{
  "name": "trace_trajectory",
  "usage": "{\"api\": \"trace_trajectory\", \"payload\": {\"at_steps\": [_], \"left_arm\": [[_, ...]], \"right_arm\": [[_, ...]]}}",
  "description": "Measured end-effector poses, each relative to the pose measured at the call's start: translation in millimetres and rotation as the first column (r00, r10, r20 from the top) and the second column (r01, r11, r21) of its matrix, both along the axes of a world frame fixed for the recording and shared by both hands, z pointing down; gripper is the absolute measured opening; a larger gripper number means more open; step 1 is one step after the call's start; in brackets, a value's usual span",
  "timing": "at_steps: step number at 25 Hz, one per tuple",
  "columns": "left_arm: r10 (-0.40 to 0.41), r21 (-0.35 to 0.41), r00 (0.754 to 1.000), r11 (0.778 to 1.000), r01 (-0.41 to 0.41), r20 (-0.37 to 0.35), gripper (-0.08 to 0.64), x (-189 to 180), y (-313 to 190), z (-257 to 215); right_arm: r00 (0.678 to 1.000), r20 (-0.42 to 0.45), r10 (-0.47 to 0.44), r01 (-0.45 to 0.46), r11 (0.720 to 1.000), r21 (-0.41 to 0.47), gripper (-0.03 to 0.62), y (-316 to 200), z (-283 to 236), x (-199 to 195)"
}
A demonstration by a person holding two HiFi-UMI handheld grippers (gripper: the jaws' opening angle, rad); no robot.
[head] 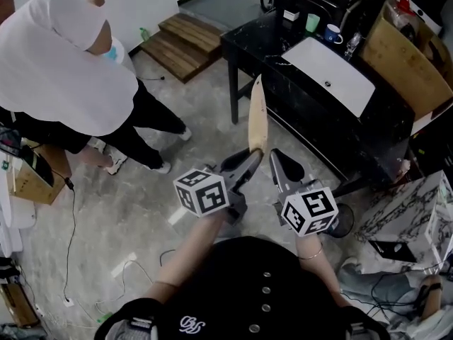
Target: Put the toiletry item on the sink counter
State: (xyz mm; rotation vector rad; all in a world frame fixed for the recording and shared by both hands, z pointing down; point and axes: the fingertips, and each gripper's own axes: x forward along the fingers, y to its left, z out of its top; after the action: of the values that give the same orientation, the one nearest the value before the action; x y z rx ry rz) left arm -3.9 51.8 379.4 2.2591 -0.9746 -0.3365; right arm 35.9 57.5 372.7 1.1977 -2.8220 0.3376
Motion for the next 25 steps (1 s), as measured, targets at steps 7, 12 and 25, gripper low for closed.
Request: {"api": "trace_trajectory", "payload": {"at_steps": [7,12,25], "left_arm": [[0.049,0.019,0.999,0.999,-0.050,0.017,0.064,-19.7,-80.3,-16.0],[0.084,0.021,0.996,0.996,-0.084,0.012,0.064,-32.2,-132.7,-16.4],[0.135,-0.019,0.991,0.991,-0.134,0.009,0.064,-55.5,-207.4,-1.8]], "right_arm": [[0.998,0.010,0.063,-0.064,0.998,0.017,0.003,-79.7,-14.6,-14.3],[0.996,0.009,0.084,-0.084,0.996,0.023,0.003,-130.1,-15.6,-32.4],[0.989,0.035,0.144,-0.143,0.989,-0.032,0.003,-202.4,-6.3,-53.2]]}}
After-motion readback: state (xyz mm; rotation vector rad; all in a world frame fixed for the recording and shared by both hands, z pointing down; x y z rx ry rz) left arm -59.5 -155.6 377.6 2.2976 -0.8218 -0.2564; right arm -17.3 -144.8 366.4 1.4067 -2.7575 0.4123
